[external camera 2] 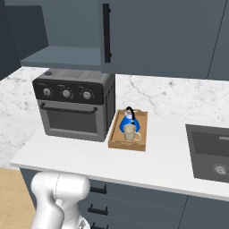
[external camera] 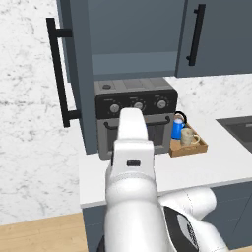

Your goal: Pick the kettle from the counter and place it on the tray. Then pick the mug from the cabinet and place it on the tray. Then close the cabinet doors.

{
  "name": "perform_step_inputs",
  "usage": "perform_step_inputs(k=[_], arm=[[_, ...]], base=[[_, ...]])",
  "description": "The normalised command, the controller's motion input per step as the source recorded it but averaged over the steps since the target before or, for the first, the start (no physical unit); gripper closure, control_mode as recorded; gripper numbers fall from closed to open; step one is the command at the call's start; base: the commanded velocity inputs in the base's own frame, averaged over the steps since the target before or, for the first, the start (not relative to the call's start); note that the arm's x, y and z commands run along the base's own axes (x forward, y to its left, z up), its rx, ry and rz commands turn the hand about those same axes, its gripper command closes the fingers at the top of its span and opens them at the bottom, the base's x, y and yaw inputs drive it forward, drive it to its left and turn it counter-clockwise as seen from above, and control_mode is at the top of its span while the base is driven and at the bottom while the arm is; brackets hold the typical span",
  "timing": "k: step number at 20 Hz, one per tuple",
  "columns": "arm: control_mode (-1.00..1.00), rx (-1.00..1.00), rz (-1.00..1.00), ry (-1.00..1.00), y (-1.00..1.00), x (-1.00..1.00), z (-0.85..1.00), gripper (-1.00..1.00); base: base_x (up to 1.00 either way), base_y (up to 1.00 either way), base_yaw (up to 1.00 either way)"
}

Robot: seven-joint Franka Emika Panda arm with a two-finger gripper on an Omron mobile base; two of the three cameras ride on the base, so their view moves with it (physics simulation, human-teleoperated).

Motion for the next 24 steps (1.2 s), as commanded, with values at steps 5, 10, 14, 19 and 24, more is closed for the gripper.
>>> perform_step_inputs(k=[5,10,14,19,24], arm=[[-1.0,-0.05,0.0,-0.07,0.52,0.0,0.0,1.0],[-1.0,-0.05,-0.01,-0.03,0.58,0.0,-0.01,1.0],[-1.0,-0.06,-0.04,0.0,0.52,0.25,-0.25,1.0],[-1.0,-0.08,-0.05,0.0,0.55,0.4,-0.34,1.0],[-1.0,-0.05,-0.06,0.0,0.48,0.47,-0.12,1.0]], base=[[0.0,0.0,0.0],[0.0,0.0,0.0],[0.0,0.0,0.0],[0.0,0.0,0.0],[0.0,0.0,0.0]])
